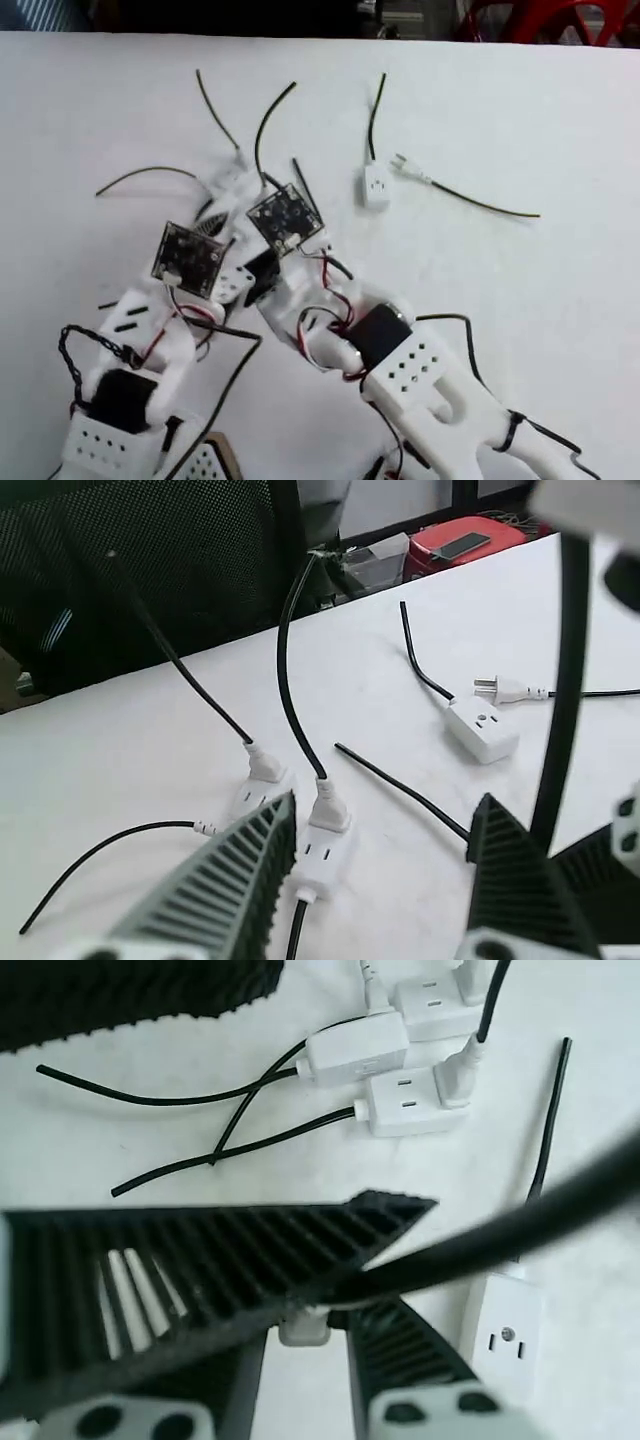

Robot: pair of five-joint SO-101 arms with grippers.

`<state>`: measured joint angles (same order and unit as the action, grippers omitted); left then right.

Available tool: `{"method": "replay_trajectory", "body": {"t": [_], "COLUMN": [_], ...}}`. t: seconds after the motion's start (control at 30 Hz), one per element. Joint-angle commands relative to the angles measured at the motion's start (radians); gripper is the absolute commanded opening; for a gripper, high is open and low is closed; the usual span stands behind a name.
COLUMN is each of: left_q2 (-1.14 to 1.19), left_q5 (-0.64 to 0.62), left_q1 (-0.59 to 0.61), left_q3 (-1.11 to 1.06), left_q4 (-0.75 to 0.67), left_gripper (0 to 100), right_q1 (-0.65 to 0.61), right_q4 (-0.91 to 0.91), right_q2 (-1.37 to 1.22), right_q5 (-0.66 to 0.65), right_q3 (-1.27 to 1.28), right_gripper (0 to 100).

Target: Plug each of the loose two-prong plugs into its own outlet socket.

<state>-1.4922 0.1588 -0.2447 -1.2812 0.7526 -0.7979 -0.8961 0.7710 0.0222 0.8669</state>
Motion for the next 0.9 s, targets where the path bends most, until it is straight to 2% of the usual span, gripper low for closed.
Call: {"method": "replay_trajectory", "body": {"t": [0.0, 0.13, 0.3, 0.43, 0.57, 0.73, 0.87], "left_q2": [-0.036, -0.036, -0.03, 0.076, 0.285, 0.598, 0.862], "left_q5": [0.0, 0.028, 0.034, 0.028, 0.02, -0.138, -0.258], "left_q1": [-0.036, -0.036, -0.036, -0.036, -0.044, -0.053, -0.114], "left_q3": [0.055, 0.057, 0.058, 0.061, 0.129, 0.331, 0.465], "left_q4": [0.046, 0.066, 0.129, 0.137, 0.118, 0.123, 0.124], "left_gripper": [28, 28, 31, 36, 36, 36, 36], "right_q1": [-0.002, 0.077, 0.314, 0.503, 0.615, 0.7, 0.716], "right_q4": [0.016, 0.018, 0.068, 0.186, 0.305, 0.432, 0.486], "right_q2": [0.027, 0.028, 0.022, 0.018, -0.022, -0.147, -0.216], "right_q5": [-0.002, 0.002, 0.011, 0.141, 0.226, 0.281, 0.299], "right_q3": [-0.011, -0.011, -0.015, -0.003, 0.035, 0.054, 0.052], "right_gripper": [1.7, 1.7, 1.7, 1.7, 1.7, 1.7, 1.7]}}
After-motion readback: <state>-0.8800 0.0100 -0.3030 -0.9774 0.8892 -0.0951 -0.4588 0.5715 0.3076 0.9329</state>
